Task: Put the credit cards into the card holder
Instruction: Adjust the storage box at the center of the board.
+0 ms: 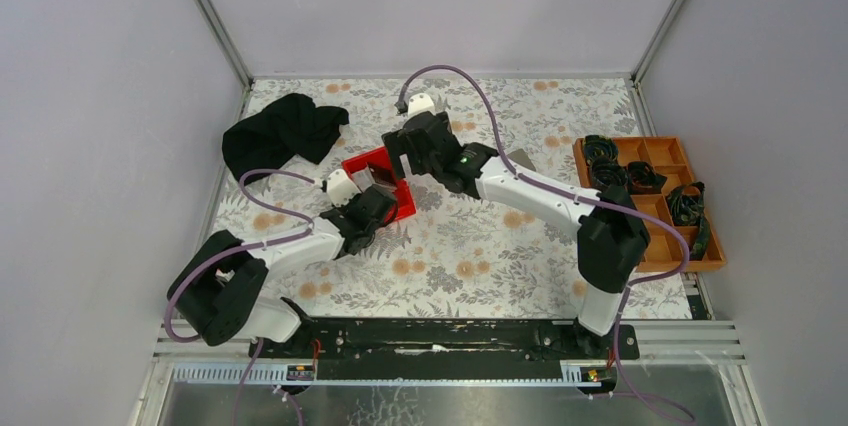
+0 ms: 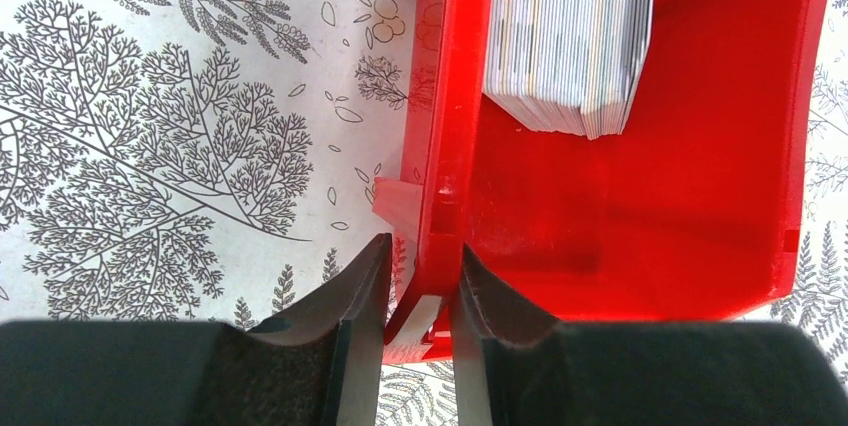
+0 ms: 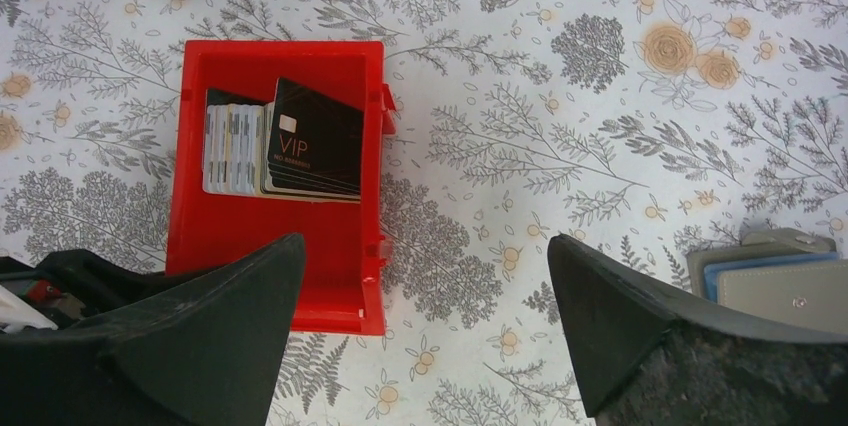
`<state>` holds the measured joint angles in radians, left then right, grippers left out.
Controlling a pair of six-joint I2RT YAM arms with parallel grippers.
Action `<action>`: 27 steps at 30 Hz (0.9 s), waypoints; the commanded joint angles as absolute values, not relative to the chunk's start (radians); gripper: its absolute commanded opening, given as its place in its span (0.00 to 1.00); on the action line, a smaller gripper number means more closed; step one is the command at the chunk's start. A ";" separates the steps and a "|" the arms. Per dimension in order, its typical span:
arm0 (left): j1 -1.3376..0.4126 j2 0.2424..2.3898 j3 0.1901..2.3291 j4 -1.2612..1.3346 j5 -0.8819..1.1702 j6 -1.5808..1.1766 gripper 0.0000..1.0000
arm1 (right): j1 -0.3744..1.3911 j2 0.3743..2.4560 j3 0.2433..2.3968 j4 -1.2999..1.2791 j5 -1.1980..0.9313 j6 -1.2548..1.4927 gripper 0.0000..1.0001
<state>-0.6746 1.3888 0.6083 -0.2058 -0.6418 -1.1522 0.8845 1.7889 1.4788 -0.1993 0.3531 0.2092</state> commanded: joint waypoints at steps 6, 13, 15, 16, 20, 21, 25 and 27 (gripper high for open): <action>-0.681 1.415 0.623 -0.235 -0.711 -1.252 0.30 | 0.869 1.806 1.573 -0.178 0.309 0.164 0.99; -0.670 1.449 0.666 -0.203 -0.744 -1.187 0.32 | 0.855 1.810 1.576 -0.201 0.299 0.176 0.99; -0.659 1.452 0.669 -0.191 -0.744 -1.171 0.33 | 0.851 1.808 1.572 -0.204 0.299 0.181 0.99; -0.650 1.451 0.668 -0.181 -0.742 -1.163 0.34 | 0.850 1.806 1.567 -0.204 0.299 0.183 0.99; -0.619 1.454 0.666 -0.157 -0.719 -1.135 0.38 | 0.837 1.796 1.550 -0.203 0.299 0.191 0.99; -0.614 1.452 0.664 -0.149 -0.715 -1.126 0.41 | 0.832 1.795 1.547 -0.203 0.298 0.192 0.99; -0.611 1.438 0.664 -0.147 -0.709 -1.104 0.60 | 0.822 1.785 1.537 -0.202 0.286 0.200 0.99; -0.611 1.423 0.669 -0.155 -0.702 -1.099 0.68 | 0.820 1.781 1.537 -0.206 0.283 0.198 0.99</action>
<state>-0.6167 1.4445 0.6449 -0.1883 -0.6819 -1.1290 0.8326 1.8130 1.5303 -0.2020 0.2951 0.1898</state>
